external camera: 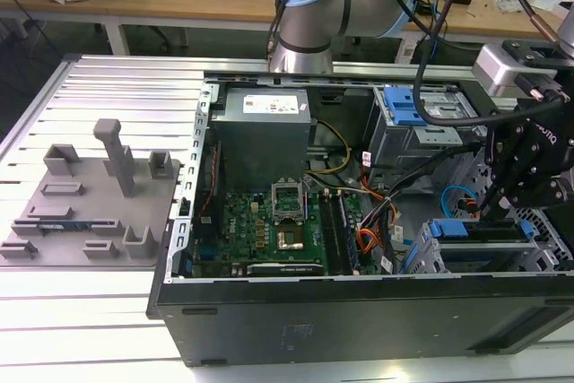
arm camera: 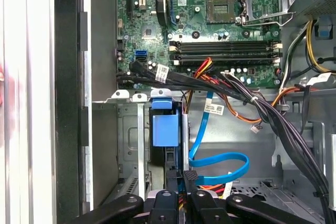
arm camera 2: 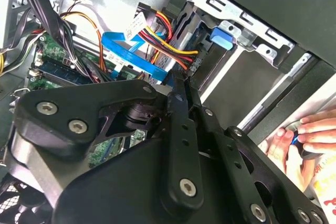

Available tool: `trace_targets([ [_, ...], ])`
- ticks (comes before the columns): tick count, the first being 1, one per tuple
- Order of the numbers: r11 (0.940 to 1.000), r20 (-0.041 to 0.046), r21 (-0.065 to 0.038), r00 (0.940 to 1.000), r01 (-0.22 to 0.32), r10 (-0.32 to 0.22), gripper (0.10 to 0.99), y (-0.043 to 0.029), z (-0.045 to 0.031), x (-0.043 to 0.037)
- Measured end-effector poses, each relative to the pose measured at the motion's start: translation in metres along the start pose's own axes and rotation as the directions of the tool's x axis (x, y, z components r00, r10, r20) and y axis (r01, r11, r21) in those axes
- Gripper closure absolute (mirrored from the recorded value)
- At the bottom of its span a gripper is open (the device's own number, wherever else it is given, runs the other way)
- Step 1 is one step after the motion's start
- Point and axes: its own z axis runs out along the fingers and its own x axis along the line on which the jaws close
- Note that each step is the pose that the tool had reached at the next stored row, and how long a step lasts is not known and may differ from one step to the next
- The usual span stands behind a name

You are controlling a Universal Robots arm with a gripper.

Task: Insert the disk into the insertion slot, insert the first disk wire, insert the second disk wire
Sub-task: 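Insert the second disk wire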

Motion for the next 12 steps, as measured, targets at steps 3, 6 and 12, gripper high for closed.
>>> trace_targets([
  [3, 1.0, 0.0002, 0.0, 1.0, 0.0, 0.0, 0.925, -0.0001, 0.0009, 0.0003],
  [6, 1.0, 0.0, 0.0, 1.0, 0.002, -0.002, 0.925, -0.0003, 0.0017, 0.0014],
  [12, 0.9999, -0.0011, 0.005, 0.9999, 0.015, -0.015, 0.925, 0.0006, 0.0044, 0.0031],
])
